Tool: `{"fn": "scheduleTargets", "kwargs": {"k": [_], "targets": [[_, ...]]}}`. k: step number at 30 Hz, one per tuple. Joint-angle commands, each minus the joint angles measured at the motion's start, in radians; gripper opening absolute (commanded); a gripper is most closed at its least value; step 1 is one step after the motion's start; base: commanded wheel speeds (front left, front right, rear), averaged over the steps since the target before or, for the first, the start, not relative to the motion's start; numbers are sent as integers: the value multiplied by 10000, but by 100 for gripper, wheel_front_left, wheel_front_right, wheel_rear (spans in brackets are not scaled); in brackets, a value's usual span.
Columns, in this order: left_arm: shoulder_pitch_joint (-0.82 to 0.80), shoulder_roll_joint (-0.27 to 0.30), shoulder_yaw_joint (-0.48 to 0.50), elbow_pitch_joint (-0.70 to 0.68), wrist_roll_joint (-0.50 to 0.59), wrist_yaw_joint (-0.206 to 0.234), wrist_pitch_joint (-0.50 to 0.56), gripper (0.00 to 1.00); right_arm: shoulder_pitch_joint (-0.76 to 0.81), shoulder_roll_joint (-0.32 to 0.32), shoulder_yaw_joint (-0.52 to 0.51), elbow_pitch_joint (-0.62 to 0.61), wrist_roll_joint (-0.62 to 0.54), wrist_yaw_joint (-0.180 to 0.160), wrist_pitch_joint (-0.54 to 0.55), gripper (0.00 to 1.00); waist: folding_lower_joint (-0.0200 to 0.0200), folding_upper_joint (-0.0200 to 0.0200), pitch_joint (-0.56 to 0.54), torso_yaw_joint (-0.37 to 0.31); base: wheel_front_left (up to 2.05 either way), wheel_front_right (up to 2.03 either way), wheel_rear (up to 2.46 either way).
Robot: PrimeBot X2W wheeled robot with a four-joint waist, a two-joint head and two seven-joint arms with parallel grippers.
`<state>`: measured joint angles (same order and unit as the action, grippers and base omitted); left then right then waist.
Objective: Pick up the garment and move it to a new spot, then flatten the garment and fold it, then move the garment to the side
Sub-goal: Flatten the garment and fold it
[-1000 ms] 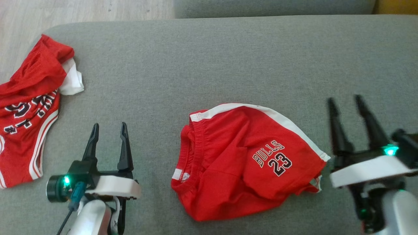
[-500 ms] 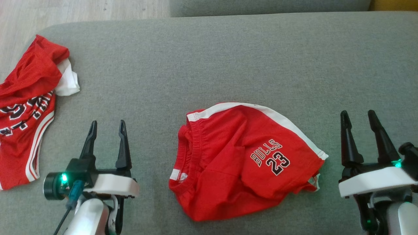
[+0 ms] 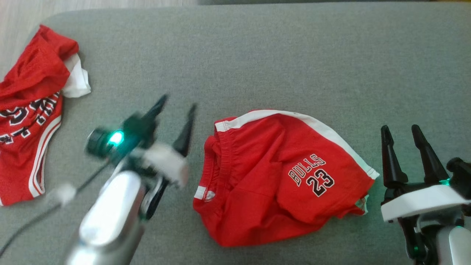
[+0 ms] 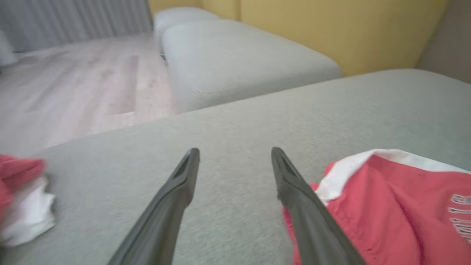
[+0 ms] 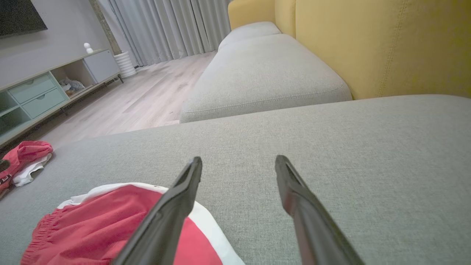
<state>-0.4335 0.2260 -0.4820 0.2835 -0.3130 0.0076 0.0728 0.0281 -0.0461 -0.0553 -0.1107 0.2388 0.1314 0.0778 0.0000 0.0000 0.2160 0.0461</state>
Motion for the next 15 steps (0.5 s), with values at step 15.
{"fn": "scheduleTargets", "kwargs": {"k": [15], "targets": [[-2765, -938, -1630, 1949, -707, -1227, 3980, 100, -485, -42, 30, -478, 118, -7, 420, 100, 0, 0, 820, -139, 0, 0, 0]]}}
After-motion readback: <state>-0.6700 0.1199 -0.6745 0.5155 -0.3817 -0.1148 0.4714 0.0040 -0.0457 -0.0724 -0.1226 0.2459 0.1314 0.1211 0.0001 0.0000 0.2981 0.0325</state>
